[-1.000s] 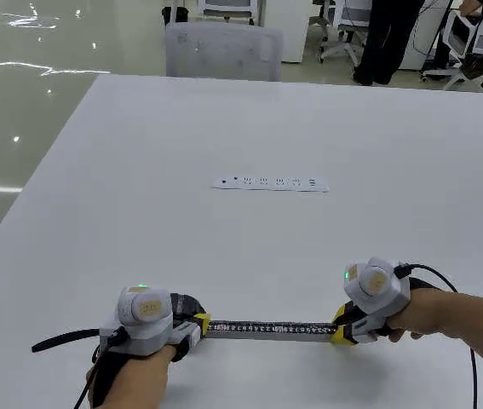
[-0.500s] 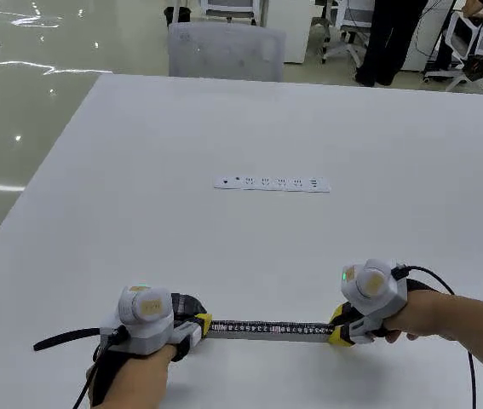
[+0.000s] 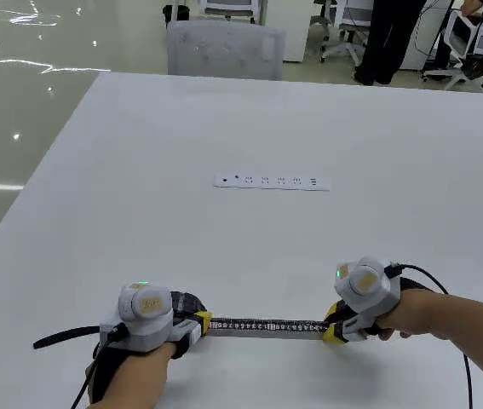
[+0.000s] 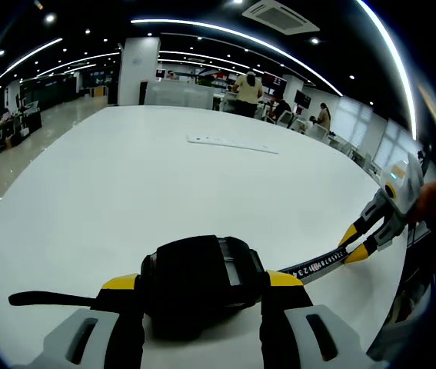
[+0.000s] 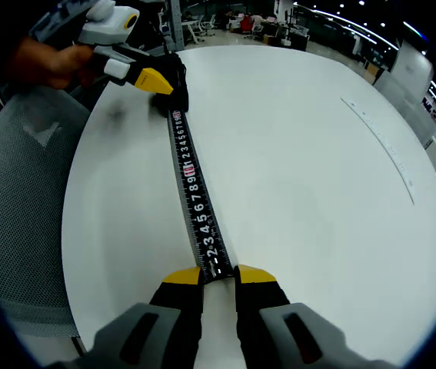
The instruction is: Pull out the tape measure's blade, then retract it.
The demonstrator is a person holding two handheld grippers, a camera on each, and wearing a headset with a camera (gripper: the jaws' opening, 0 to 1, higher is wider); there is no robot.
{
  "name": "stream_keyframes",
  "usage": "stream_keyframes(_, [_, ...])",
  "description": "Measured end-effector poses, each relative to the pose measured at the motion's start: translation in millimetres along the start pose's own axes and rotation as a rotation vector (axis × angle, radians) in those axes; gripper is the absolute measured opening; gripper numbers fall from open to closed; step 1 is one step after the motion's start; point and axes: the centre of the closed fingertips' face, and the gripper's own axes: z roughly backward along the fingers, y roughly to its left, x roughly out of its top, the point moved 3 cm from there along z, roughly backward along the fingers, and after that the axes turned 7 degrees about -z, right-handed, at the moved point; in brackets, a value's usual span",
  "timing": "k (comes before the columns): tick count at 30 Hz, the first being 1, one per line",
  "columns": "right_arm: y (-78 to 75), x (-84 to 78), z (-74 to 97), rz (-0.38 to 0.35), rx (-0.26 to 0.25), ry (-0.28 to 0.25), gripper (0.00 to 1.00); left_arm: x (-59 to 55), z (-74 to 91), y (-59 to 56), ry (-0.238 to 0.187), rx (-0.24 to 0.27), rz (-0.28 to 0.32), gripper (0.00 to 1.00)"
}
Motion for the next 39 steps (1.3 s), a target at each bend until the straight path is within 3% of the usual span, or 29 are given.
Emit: stream_keyframes(39, [10.3,20.6,-11.2,-0.001,0.003,-0.027,0.14,0.1,-0.4,0.2,0.003,-0.002,0.005,0.58])
